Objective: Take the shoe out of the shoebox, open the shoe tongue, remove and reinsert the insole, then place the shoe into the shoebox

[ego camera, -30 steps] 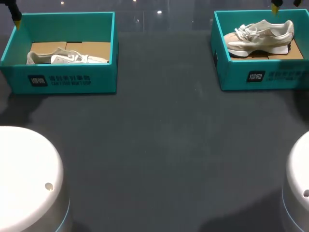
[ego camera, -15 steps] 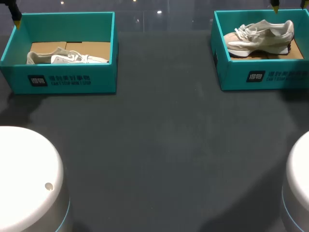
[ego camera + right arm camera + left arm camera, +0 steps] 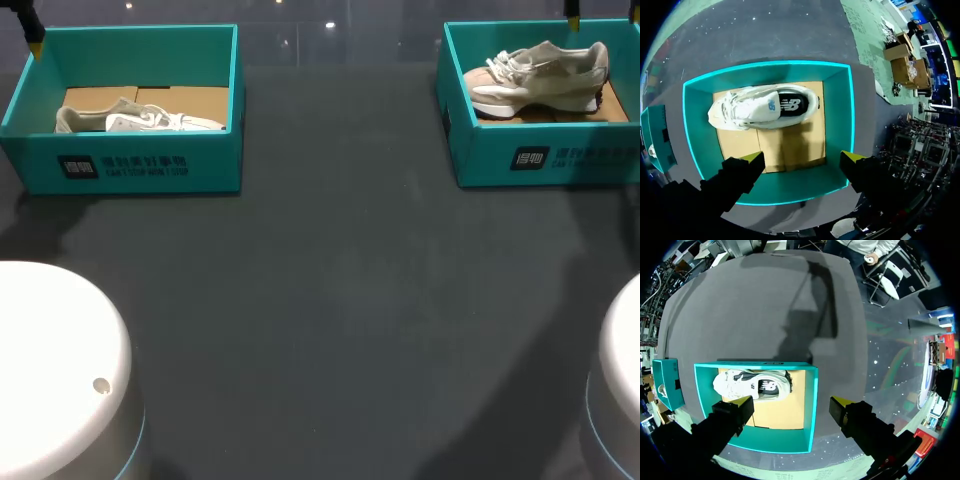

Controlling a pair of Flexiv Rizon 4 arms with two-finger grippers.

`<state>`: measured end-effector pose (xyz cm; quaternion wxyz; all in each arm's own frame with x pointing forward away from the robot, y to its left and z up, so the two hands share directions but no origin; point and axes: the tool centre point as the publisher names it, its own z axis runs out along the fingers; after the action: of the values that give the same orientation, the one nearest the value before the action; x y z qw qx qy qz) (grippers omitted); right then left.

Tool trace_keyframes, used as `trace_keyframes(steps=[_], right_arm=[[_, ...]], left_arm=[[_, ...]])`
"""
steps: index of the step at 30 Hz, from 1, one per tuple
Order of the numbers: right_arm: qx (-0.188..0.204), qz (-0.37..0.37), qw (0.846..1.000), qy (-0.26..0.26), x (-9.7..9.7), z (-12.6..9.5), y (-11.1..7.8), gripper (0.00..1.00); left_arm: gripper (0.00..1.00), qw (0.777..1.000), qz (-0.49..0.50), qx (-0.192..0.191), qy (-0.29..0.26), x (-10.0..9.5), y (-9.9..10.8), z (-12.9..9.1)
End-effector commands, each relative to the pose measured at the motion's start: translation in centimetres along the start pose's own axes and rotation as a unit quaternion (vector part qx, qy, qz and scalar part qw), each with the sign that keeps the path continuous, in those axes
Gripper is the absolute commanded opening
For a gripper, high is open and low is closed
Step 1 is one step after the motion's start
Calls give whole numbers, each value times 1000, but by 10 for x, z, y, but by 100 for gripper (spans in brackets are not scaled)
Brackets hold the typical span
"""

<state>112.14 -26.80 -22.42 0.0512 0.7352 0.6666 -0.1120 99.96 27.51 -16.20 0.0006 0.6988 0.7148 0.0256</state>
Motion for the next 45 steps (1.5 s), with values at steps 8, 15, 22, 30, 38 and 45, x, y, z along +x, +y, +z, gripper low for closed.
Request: trace_keyframes(steps=[8, 15, 22, 30, 38, 45], right_arm=[[36, 16, 999, 7, 2, 32, 18, 100], [3, -13, 1000, -20, 1, 45, 31, 100], [-35, -17, 999, -6, -7, 64, 42, 100], [-51, -23, 998, -7, -15, 80, 47, 100], [-48, -29, 998, 5, -13, 103, 61, 97], [-43, -30, 999, 9, -16, 122, 67, 78]], left_arm=[[100, 1000, 0, -1, 1, 0, -1, -1], [100, 1000, 0, -1, 1, 0, -1, -1], [100, 1000, 0, -1, 1, 0, -1, -1], [100, 1000, 0, -1, 1, 0, -1, -1], [100, 1000, 0, -1, 1, 0, -1, -1], [100, 1000, 0, -1, 1, 0, -1, -1]])
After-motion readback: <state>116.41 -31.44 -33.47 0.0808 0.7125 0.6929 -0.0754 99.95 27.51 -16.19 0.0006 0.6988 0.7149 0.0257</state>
